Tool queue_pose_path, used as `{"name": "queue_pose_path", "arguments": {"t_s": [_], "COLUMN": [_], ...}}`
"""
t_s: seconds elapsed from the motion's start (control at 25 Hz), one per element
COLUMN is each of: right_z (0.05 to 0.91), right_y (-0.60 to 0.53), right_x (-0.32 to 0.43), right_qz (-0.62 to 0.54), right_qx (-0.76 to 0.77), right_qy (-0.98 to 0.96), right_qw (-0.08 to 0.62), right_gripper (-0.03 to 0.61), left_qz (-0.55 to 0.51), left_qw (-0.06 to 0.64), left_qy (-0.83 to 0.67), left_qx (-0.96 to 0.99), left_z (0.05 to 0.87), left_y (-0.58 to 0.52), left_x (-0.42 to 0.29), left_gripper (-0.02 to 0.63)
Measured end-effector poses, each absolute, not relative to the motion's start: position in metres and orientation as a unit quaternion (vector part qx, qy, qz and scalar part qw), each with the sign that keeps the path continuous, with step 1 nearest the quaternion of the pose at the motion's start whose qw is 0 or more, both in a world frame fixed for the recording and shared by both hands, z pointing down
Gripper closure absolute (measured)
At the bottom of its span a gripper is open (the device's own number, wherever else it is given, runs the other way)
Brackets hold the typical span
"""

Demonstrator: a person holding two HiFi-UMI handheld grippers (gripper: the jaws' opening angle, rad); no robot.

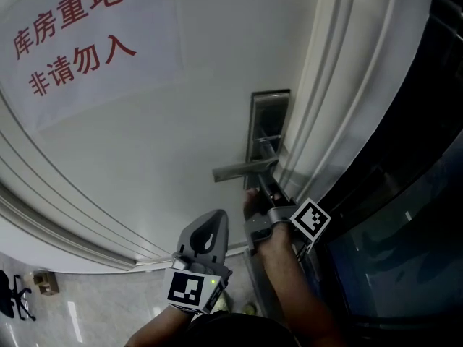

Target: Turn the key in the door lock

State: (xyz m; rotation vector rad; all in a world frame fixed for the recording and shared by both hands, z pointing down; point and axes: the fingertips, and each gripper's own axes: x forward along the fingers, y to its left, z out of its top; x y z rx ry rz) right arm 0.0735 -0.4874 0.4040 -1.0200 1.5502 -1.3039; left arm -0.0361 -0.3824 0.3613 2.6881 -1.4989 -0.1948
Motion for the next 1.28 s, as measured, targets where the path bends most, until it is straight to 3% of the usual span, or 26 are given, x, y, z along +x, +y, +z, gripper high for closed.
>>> {"name": "queue_pose_path", "arguments": {"t_s": [0.24, 0.4, 0.84, 1.28], "right_z": [0.407, 0.409, 0.388, 0.373], "right_y": [-0.466, -0.448, -0.39, -0.37], "right_x": [0.077, 0.075, 0.076, 0.071], "right_qz": [-0.514, -0.493, -0.228, -0.087], "right_qx": [-0.412, -0.425, -0.493, -0.509], "right_qy": [0.631, 0.667, 0.828, 0.855], "right_qw": [0.409, 0.362, 0.136, 0.049], "right_gripper": [0.552, 0.552, 0.558, 0.563], "left_qz": [-0.064, -0.066, -0.065, -0.062], "left_qw": [0.032, 0.036, 0.062, 0.051], "left_qy": [-0.482, -0.481, -0.456, -0.456], "left_qx": [0.873, 0.874, 0.886, 0.886], "left_z": [0.359, 0.356, 0.352, 0.346], "left_y": [-0.377, -0.373, -0.353, -0.344], "left_x": [-0.028, -0.022, -0.001, 0.01], "left_gripper": [0.609, 0.609, 0.609, 0.609]}}
